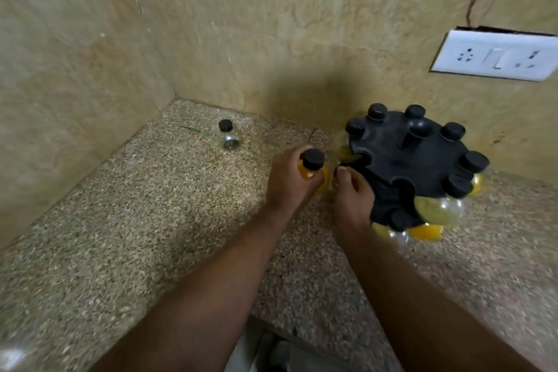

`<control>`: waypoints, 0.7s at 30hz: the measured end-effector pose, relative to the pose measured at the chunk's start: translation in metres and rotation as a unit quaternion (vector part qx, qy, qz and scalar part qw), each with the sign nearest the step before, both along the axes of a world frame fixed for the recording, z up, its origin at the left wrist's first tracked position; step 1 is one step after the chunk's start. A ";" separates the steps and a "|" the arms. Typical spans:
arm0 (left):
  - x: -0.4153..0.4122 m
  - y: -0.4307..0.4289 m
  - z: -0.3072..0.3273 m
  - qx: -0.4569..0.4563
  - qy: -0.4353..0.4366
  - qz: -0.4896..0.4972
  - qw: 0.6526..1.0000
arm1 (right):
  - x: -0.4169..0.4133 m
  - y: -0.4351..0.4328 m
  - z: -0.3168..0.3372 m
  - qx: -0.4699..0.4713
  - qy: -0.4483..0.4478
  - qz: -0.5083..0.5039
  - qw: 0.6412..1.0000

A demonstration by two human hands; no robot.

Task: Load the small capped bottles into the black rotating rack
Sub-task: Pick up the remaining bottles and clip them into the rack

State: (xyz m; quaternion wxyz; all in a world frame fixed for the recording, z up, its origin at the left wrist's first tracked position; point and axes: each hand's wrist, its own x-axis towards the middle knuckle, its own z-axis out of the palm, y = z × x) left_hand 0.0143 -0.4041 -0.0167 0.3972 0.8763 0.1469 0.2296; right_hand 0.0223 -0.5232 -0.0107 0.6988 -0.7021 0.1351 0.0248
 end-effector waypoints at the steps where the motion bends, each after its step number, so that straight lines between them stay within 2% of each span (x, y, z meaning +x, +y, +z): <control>1: -0.003 -0.008 0.000 -0.002 -0.001 -0.017 1.000 | -0.002 -0.007 0.005 0.034 0.002 -0.025 0.999; 5: -0.013 -0.031 0.009 -0.009 -0.007 -0.061 0.998 | -0.005 -0.036 0.026 0.129 0.042 -0.099 0.986; 10: -0.018 -0.061 0.020 0.018 -0.029 -0.110 0.993 | -0.004 -0.071 0.032 0.160 0.089 -0.147 0.972; 17: -0.018 -0.093 0.023 0.034 -0.033 -0.146 0.988 | -0.005 -0.100 0.035 0.189 0.081 -0.122 0.971; 21: -0.013 -0.095 0.022 0.028 -0.016 -0.151 0.988 | -0.005 -0.104 0.039 0.161 0.086 -0.105 0.977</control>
